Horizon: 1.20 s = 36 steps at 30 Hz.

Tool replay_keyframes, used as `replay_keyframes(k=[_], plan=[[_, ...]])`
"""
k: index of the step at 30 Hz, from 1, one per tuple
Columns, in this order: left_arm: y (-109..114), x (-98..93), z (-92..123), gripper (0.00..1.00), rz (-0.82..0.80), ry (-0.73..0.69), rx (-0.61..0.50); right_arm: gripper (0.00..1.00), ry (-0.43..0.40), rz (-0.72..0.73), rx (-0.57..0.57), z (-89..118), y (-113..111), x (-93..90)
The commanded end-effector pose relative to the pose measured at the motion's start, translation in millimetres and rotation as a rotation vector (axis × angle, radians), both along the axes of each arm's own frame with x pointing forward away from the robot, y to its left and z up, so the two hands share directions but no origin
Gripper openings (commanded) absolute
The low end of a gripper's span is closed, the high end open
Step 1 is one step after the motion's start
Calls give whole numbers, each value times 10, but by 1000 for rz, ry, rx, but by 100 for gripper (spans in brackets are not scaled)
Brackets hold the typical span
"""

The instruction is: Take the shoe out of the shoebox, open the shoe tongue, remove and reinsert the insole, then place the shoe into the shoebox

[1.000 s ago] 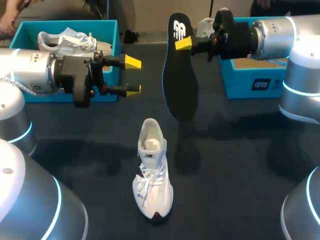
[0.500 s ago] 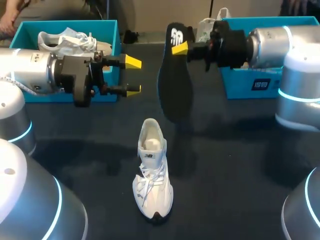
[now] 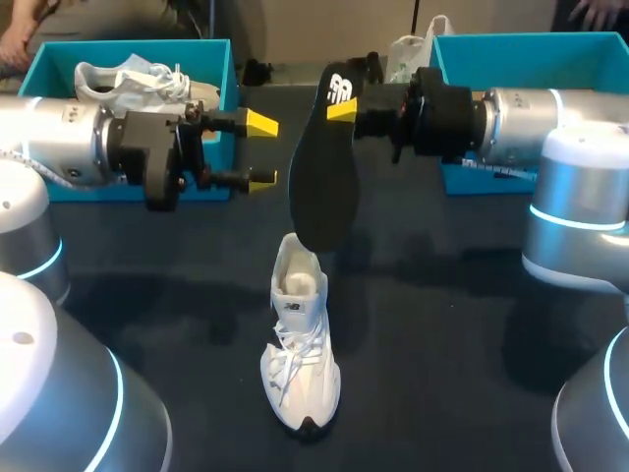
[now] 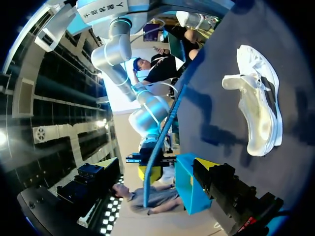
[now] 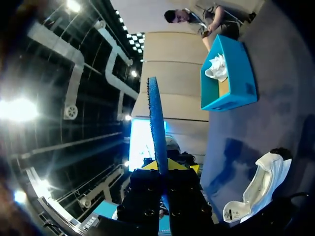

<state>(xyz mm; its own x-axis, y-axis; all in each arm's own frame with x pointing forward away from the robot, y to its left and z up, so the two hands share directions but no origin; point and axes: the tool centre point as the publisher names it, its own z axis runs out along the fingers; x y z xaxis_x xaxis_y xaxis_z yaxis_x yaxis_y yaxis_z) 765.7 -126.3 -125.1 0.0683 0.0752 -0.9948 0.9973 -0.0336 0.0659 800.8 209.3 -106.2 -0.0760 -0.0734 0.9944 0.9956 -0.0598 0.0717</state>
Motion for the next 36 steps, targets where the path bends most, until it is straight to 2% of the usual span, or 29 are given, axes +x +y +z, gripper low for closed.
replay_keyframes(k=[1, 9, 19, 20, 29, 36], plan=[[8, 130, -107, 100, -23, 14, -11, 0, 24, 92, -31, -2, 119, 147], [40, 148, -144, 100, -18, 3, -34, 0, 94, 189, -73, -16, 203, 310], [44, 163, -181, 100, -6, 14, -48, 0, 181, 249, -88, -102, 223, 355], [29, 168, -173, 100, -7, 13, -50, 0, 213, 260, -102, -136, 229, 352], [-204, 253, -149, 100, 59, 27, -40, 0, 213, 260, -102, -136, 229, 352], [-302, 188, -78, 100, 80, 42, 16, 0, 213, 260, -102, -136, 229, 352]])
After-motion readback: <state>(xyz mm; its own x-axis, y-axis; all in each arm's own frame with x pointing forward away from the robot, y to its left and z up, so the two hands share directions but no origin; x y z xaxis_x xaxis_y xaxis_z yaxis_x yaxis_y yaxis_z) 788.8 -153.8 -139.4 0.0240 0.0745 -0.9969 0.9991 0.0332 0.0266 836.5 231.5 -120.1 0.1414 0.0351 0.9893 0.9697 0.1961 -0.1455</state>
